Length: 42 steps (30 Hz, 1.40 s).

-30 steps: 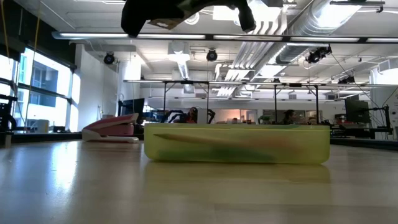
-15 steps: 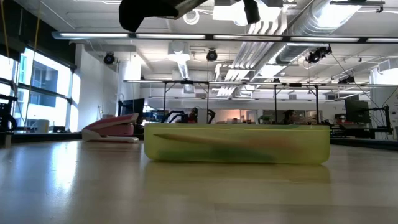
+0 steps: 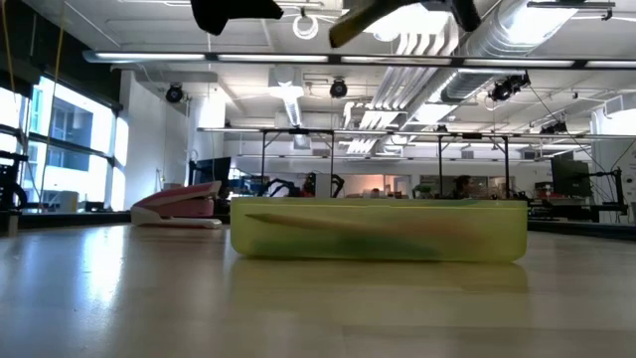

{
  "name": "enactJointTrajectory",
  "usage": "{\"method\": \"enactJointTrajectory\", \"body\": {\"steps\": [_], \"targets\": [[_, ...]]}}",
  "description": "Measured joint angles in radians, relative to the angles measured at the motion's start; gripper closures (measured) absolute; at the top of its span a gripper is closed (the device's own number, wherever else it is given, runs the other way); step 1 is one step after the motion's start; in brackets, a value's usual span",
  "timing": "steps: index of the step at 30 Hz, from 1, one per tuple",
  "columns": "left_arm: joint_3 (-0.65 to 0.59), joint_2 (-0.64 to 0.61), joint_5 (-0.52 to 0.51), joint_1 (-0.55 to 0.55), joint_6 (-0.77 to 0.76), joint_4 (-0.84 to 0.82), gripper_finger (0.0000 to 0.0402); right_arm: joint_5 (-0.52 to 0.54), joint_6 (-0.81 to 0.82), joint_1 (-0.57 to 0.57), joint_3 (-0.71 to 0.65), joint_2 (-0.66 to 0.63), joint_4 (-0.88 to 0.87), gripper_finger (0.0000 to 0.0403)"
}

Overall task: Pack school essentials
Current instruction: Put the crayon box into the supply box

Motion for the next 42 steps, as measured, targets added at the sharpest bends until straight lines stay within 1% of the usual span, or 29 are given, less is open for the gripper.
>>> {"method": "enactJointTrajectory", "body": {"steps": [6,8,9,11,15,19,21,23,26,28,31,33,35,38,42], "targets": [[0.0,0.0,0.02,0.021,-0.183,-0.074,0.0172,-0.117,-0.058,-0.028,0.0,-0.084,-0.264,0.0338],[0.0,0.0,0.056,0.036,-0.261,-0.106,0.0172,-0.139,-0.058,-0.033,0.0,-0.103,-0.342,0.0338],[0.0,0.0,0.088,0.043,-0.309,-0.129,0.0172,-0.155,-0.059,-0.036,0.0,-0.108,-0.374,0.0338],[0.0,0.0,0.19,0.063,-0.427,-0.183,0.0172,-0.191,-0.061,-0.036,-0.003,-0.111,-0.426,0.0338],[0.0,0.0,0.397,0.109,-0.638,-0.268,0.0172,-0.256,-0.059,-0.034,-0.056,-0.112,-0.447,0.0338],[0.0,0.0,0.513,0.152,-0.733,-0.318,0.0172,-0.324,-0.019,-0.032,-0.161,-0.111,-0.388,0.0338],[0.0,0.0,0.554,0.165,-0.758,-0.33,0.0172,-0.353,0.016,-0.026,-0.229,-0.111,-0.306,0.0338],[0.0,0.0,0.599,0.172,-0.768,-0.333,0.0172,-0.38,0.044,-0.015,-0.301,-0.111,-0.18,0.0338],[0.0,0.0,0.651,0.183,-0.761,-0.333,0.0172,-0.438,0.088,0.007,-0.407,-0.111,0.086,0.0338],[0.0,0.0,0.665,0.192,-0.76,-0.333,0.0172,-0.439,0.139,0.028,-0.477,-0.111,0.276,0.0338],[0.0,0.0,0.671,0.201,-0.76,-0.334,0.0172,-0.386,0.231,0.07,-0.573,-0.109,0.501,0.0338],[0.0,0.0,0.671,0.204,-0.755,-0.333,0.0172,-0.319,0.289,0.103,-0.623,-0.1,0.589,0.0338],[0.0,0.0,0.671,0.206,-0.73,-0.333,0.0172,-0.255,0.359,0.135,-0.654,-0.076,0.63,0.0338],[0.0,0.0,0.671,0.209,-0.701,-0.333,0.0172,-0.191,0.444,0.173,-0.67,-0.005,0.689,0.0338],[0.0,0.0,0.671,0.213,-0.698,-0.333,0.0172,-0.175,0.465,0.191,-0.67,0.123,0.889,0.0338]]}}
